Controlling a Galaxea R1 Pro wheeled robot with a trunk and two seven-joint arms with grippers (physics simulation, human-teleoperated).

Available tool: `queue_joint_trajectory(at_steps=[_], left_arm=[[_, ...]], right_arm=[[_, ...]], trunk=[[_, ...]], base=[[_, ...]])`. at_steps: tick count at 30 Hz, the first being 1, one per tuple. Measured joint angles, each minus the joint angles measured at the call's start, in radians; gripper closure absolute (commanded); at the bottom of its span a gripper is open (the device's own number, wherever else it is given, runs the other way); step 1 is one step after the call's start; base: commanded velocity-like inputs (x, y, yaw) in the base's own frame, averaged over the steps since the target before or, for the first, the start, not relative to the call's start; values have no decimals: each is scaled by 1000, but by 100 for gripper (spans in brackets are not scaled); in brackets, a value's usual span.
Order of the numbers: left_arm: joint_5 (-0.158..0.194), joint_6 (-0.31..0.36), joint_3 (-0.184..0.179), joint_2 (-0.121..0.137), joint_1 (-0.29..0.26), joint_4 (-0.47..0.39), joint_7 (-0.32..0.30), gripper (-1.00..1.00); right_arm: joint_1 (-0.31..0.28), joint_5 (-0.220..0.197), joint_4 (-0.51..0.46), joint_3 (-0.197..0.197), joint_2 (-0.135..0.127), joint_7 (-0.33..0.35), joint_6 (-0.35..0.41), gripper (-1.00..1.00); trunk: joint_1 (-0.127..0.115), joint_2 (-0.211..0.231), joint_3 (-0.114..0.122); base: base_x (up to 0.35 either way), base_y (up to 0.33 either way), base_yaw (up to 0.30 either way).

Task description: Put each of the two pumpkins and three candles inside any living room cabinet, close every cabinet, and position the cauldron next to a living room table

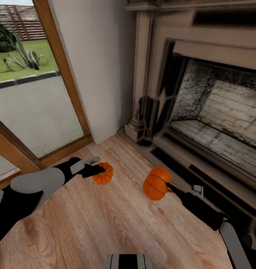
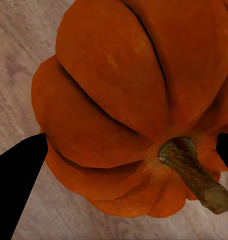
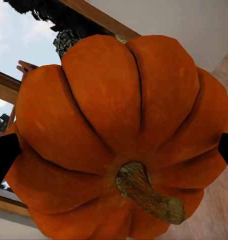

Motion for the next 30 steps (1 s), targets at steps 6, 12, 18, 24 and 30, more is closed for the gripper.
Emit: queue_joint_trajectory(at_steps=[6,12,18,24,30], left_arm=[[0,-10,-3,18,0,-48,0,100],[-3,-138,1,50,0,-163,14,100],[-1,-538,-14,193,1,-643,331,100],[-3,-793,-84,212,1,-897,462,100],[-4,-929,-150,213,1,-996,475,100]], right_arm=[[0,5,-4,0,-2,-2,-2,100],[0,83,-17,1,3,-9,-14,100],[0,294,-20,42,9,-172,-177,100],[0,394,-13,176,10,-406,-392,100],[0,525,2,266,77,-555,-563,100]], trunk=[[1,0,9],[1,0,19],[0,0,29],[0,0,38],[0,0,44]], base=[[-165,0,0],[-331,0,-39],[-140,0,-41],[-6,0,-29],[0,0,21]])
